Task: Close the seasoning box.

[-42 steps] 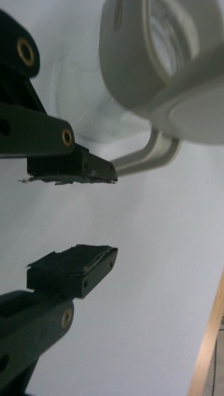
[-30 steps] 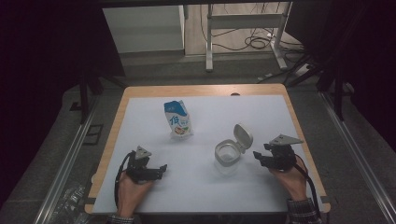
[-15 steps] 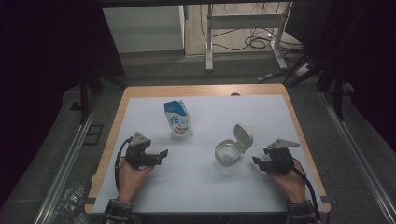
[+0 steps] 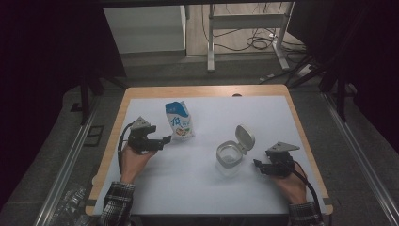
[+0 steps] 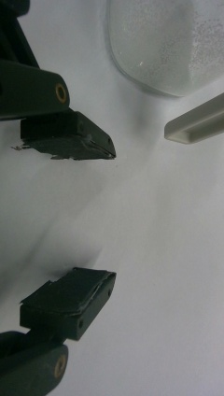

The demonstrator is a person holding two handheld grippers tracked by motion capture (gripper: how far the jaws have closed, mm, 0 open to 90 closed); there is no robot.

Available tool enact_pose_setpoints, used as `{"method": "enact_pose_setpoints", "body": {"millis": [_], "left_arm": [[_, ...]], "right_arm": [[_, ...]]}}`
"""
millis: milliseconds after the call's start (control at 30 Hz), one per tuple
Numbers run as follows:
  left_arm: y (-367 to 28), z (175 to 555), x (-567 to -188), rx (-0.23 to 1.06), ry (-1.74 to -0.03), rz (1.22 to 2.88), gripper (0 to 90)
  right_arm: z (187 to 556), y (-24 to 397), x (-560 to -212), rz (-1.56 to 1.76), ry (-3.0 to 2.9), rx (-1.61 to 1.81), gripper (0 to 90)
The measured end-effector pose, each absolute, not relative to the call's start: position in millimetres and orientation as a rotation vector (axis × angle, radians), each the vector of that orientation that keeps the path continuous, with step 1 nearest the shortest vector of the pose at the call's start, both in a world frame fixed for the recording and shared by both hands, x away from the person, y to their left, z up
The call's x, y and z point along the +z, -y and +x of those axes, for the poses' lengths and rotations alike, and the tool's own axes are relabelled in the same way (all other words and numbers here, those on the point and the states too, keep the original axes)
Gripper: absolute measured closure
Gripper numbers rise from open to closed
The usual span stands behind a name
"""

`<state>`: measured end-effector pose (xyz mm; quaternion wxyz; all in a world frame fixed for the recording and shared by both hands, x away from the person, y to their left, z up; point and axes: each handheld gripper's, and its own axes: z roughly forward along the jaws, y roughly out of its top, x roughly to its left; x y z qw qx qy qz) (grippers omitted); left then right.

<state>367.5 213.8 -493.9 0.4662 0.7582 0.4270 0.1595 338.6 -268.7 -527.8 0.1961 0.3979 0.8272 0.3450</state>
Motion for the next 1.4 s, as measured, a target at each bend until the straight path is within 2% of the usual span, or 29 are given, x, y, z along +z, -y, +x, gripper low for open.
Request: {"method": "enact_pose_setpoints", "body": {"millis": [200,467,733,967,1033,1167,1200,1400], "left_arm": [[-210,384,-485,0.412,-0.988,1.827,18.3],[-204,401,-475,0.405,-0.919,1.809,26.4],[-198,415,-472,0.376,-0.845,1.825,38.3],[-194,419,-473,0.392,-0.768,1.834,54.3],[-194,419,-473,0.391,-0.744,1.837,63.3],[-195,419,-474,0.405,-0.734,1.844,75.9],[-195,419,-474,0.408,-0.737,1.844,82.5],[-194,417,-474,0.416,-0.751,1.835,89.1]], "right_arm": [[338,269,-529,1.103,-2.32,0.981,31.8],[338,269,-530,1.101,-2.327,0.982,30.5],[338,269,-530,1.098,-2.326,0.986,30.5],[338,269,-530,1.098,-2.325,0.986,30.4],[338,269,-530,1.098,-2.325,0.987,30.4],[338,269,-530,1.098,-2.325,0.987,30.4],[338,269,-530,1.097,-2.325,0.987,30.4],[338,269,-530,1.097,-2.324,0.986,30.4]]}}
